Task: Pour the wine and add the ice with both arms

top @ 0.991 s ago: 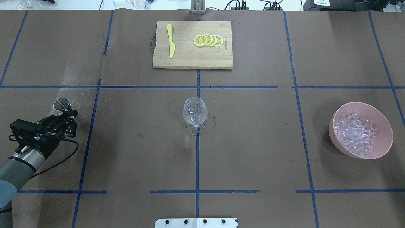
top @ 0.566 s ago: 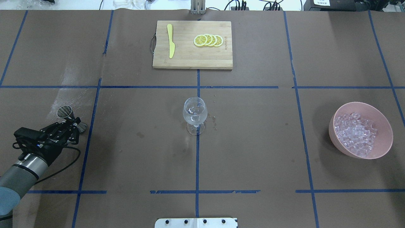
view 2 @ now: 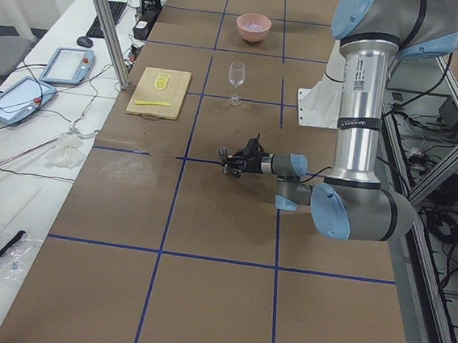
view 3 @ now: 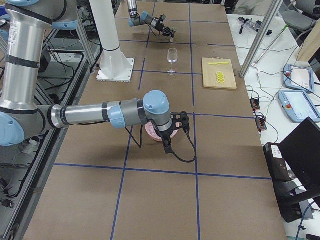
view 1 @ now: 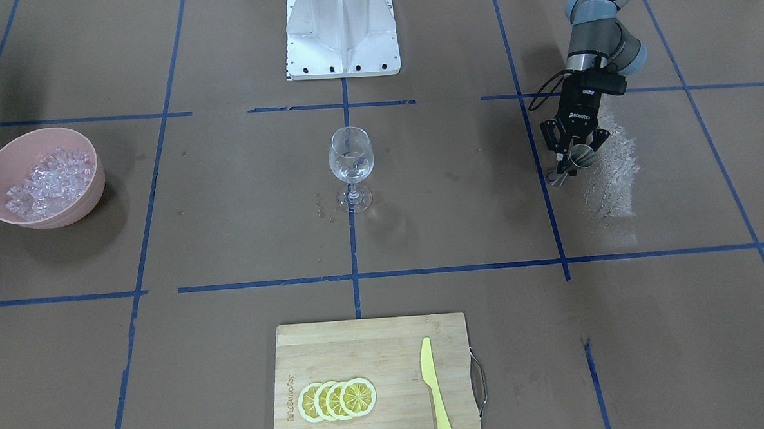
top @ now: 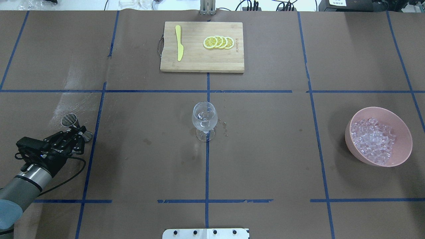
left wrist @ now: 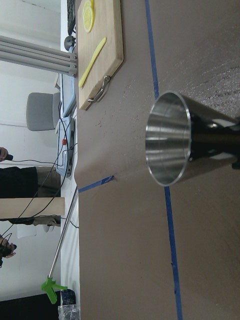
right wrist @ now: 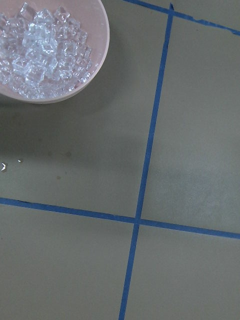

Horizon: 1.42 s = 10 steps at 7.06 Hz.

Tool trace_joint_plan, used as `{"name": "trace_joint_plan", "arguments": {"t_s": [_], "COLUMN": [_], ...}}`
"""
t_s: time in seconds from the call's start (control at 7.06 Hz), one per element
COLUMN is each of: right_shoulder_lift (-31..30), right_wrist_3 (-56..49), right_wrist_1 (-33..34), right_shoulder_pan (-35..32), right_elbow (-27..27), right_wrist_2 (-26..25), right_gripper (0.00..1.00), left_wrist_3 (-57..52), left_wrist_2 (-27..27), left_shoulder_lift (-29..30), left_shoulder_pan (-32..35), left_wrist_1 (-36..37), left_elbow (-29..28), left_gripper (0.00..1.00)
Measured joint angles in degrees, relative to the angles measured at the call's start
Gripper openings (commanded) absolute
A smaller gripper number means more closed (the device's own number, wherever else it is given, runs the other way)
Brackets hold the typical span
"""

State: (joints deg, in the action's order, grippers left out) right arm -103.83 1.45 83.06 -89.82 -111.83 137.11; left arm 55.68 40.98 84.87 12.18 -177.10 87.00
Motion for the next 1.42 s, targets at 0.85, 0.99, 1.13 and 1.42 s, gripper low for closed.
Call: {"name": "trace_joint_plan", "arguments": {"t_s": [0.85, 0.99, 1.13, 1.42], "right_shoulder_lift": [0.1, 0.1, 0.1, 0.1], "right_wrist_3": [0.0, 0.0, 0.0, 0.0], "right_wrist_1": [0.0, 0.0, 0.0, 0.0], "right_shoulder_pan": [0.0, 0.0, 0.0, 0.0], "right_elbow": [0.2, 0.2, 0.2, 0.1], "right_wrist_2": [-0.1, -0.1, 0.0, 0.0], "right_gripper": [1.00, 1.00, 1.00, 1.00], "left_wrist_3": [0.1, -0.2, -0.6, -2.3], "left_wrist_2": [-5.9, -8.9, -11.7, -14.6], "left_shoulder_lift": [0.0, 0.0, 0.0, -0.1], "left_shoulder_pan": [-0.1, -0.1, -0.1, -0.1], "left_wrist_1": [-0.6, -1.7, -2.8, -4.7], "left_elbow": [2.1, 3.2, 4.1, 6.2], "left_gripper": [0.99, 0.99, 0.99, 0.99]}}
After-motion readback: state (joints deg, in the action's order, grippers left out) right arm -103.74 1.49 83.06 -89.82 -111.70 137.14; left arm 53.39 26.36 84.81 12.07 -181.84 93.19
